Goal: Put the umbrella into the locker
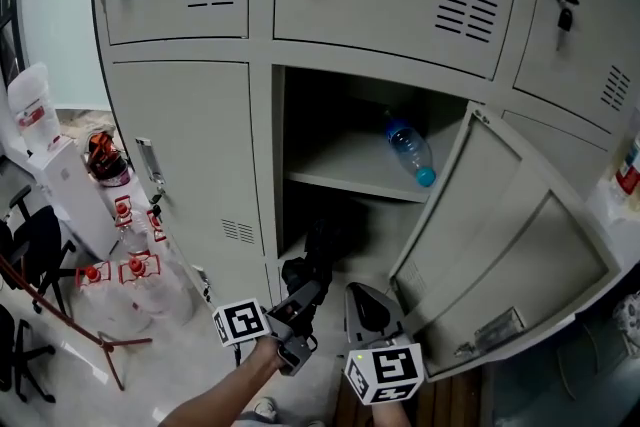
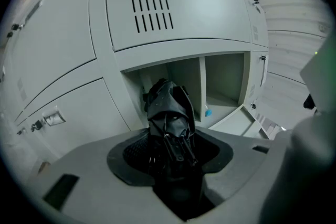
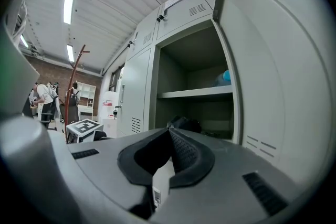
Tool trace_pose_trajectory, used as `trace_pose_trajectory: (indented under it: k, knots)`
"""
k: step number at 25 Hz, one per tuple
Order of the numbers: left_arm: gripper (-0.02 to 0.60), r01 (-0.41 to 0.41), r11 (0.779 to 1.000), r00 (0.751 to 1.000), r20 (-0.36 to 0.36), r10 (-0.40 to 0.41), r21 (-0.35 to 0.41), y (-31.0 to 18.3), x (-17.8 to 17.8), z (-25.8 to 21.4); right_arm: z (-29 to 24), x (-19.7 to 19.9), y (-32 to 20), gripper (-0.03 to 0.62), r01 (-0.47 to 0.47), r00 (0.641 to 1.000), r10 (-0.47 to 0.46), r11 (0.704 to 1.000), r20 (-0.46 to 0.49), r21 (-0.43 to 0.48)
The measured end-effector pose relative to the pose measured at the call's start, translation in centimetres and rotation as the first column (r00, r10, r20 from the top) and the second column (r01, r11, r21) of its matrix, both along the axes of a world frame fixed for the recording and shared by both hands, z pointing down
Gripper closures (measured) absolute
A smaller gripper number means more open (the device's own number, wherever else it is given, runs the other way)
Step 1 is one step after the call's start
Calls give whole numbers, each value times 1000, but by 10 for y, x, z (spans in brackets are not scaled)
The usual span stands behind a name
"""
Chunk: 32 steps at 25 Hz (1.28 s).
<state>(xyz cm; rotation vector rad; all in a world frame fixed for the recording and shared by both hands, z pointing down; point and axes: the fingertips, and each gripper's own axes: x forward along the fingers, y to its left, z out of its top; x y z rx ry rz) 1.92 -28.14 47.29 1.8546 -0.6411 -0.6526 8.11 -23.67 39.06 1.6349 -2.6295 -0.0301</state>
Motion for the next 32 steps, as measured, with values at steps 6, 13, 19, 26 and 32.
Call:
trace_pose_trajectory:
  k: [6,13,19,26,32]
  knots:
    - [379,-24,999,1000,3,24,-25,-15,2,12,7,-7,-7,591,-17,1000,17,1000,-11,-21]
    - [379,-13,999,1000,-14,12,-49,-38,-1,18,13,-6,-12,591,-45,999,44,998,-30,-40]
    - [379,-2,998,1000,-14,1,-66,-52,-3,20,14,-14,-13,591,-38,999,36,998,-40,-46]
    - [377,14,995,1000,0,-14,-101,-60,-1,16,15,-20,-13,591,-32,999,30,998,-42,-50]
    - [371,22,990,1000,-15,-24,-142,-59,-1,16,18,-20,-11,591,-35,999,33,998,-35,-57]
